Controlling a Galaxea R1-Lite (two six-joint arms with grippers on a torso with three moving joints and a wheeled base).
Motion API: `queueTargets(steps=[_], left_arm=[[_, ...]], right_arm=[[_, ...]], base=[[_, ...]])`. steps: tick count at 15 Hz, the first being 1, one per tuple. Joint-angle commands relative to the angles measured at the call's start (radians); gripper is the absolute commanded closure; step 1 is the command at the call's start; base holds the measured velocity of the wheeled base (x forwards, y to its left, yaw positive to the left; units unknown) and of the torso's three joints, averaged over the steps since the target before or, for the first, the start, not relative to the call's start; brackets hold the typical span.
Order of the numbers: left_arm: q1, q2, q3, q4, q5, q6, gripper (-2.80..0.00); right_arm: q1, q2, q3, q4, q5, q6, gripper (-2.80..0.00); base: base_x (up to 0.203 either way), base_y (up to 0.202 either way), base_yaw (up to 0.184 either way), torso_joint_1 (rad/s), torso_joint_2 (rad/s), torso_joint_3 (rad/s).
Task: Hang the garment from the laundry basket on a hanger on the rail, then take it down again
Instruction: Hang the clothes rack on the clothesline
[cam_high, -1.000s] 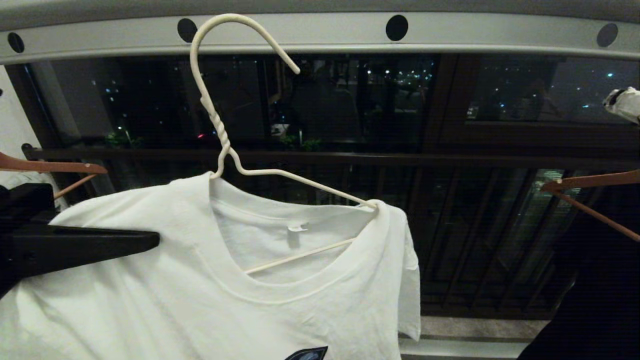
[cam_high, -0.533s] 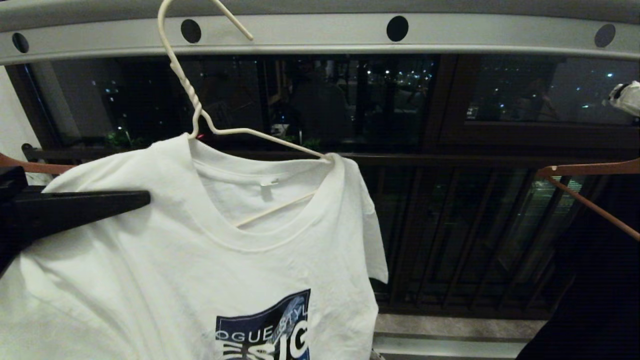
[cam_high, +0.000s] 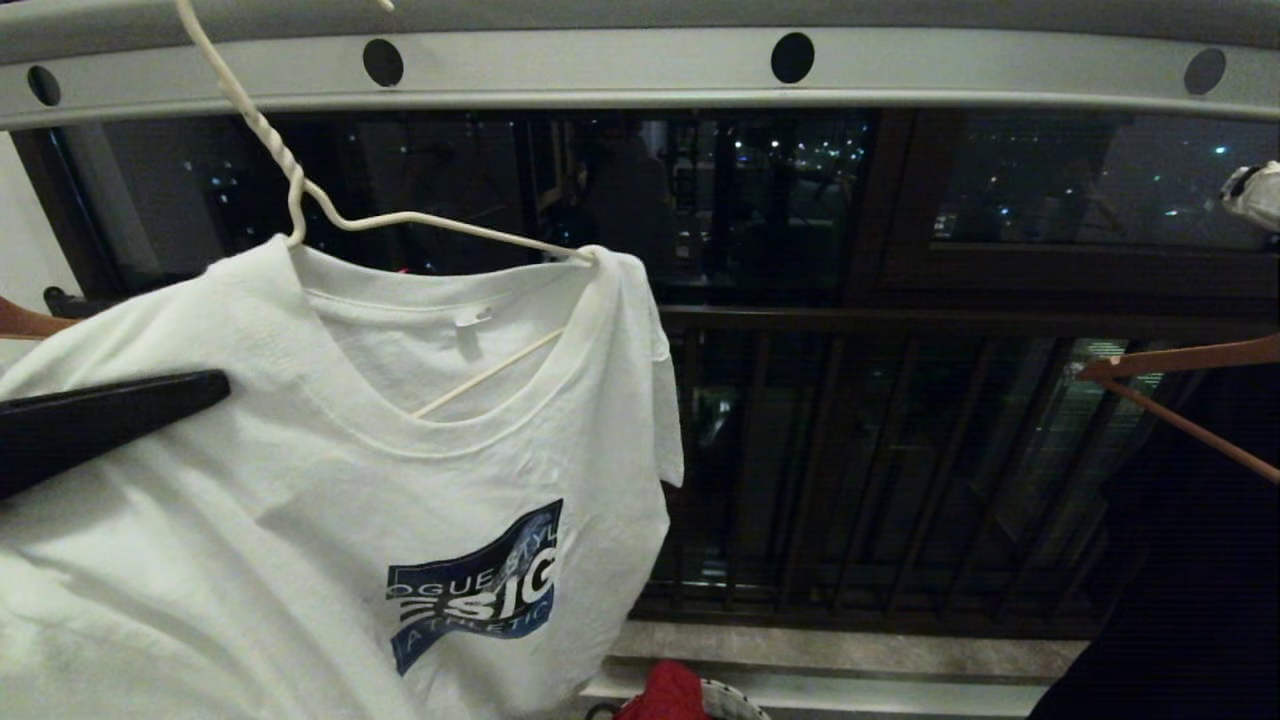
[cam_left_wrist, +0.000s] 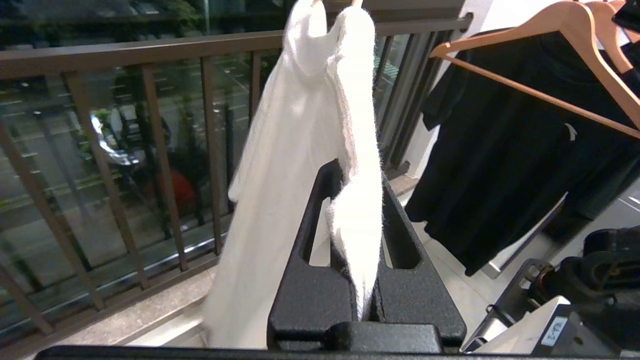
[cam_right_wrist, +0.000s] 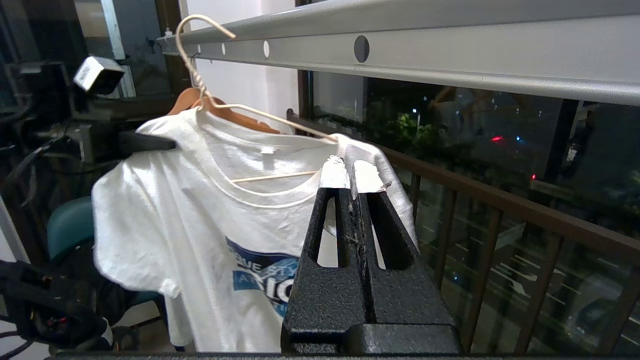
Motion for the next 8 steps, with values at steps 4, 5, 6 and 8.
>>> queueTargets(steps=[4,5,6,8], left_arm=[[0.061,-0.065,0.057,-0.003,0.018,-0.002,0.0],[0.07,-0.066,0.07,-0.005,0.02,-0.002,0.0],[0.084,-0.065,0.074,-0.007,0.021,-0.002,0.0],[0.1,-0.053,0.074,-0.007,0.021,-0.009,0.0]], right_arm=[[0.001,-0.005,0.0,-0.005,0.004,0.002,0.0],[0.001,-0.005,0.0,-0.005,0.004,0.002,0.0],[0.001,-0.006,0.0,-0.005,0.004,0.002,0.0],[0.001,-0.006,0.0,-0.005,0.004,0.002,0.0]], base=[[0.0,0.0,0.0,0.0,0.0,0.0],[0.0,0.0,0.0,0.0,0.0,0.0],[0.0,0.0,0.0,0.0,0.0,0.0],[0.0,0.0,0.0,0.0,0.0,0.0]])
